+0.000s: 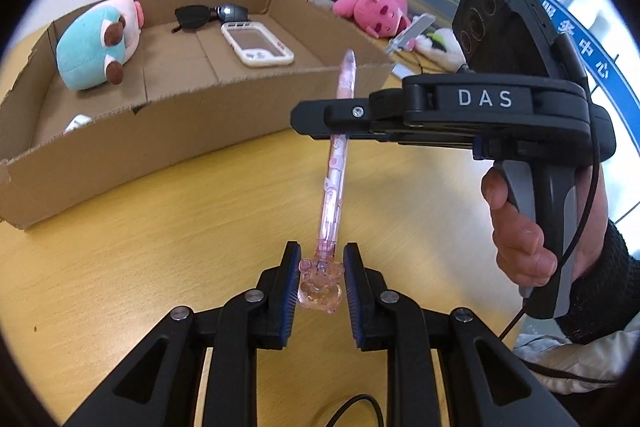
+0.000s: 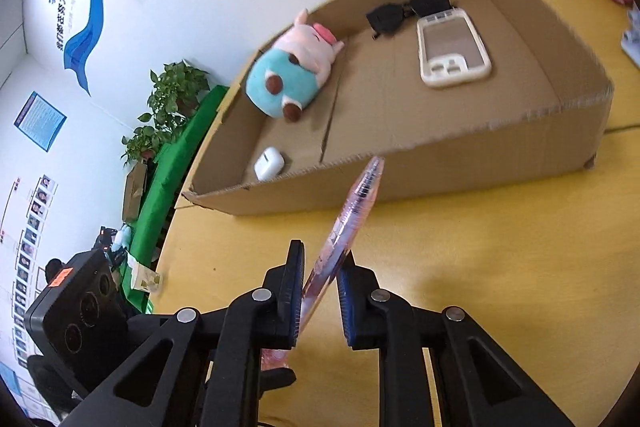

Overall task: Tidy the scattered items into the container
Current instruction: 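Lift the wand with the left gripper and carry it over the box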

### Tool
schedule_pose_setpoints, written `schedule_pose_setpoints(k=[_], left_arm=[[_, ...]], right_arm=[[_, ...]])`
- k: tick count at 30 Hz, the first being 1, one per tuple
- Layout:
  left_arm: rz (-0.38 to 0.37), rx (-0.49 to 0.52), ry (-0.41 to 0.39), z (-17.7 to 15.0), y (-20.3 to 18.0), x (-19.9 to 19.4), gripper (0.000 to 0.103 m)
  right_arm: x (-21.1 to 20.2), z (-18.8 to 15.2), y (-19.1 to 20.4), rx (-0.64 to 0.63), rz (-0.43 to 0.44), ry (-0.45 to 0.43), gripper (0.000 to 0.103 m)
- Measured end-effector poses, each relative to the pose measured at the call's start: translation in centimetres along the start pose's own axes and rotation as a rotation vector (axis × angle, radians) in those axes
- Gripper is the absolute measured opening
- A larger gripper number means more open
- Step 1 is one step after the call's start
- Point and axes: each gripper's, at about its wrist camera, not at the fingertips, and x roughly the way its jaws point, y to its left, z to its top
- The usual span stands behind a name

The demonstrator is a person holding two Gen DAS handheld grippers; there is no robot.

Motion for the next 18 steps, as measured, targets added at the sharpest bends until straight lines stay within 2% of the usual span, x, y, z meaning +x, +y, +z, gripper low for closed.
schedule_pose_setpoints(k=[9,15,18], left_arm=[[-0.024,-0.014,-0.104,2.6,-0.3,-2.8,0.02],[-0.004,-0.023,-0.235,7.0,0.1,-5.5,0.02],[-0.005,-0.033,-0.27,9.4,0.7,-6.2,0.02]], right_arm=[[-2.6,3.5,5.0,-0.135,0.028,-0.069,0.011],[-4.0,8.2,8.7,-0.243,0.017,-0.117,0.011],[-4.4,11.0,10.0,-0.273,0.008,-0.139,0.01]])
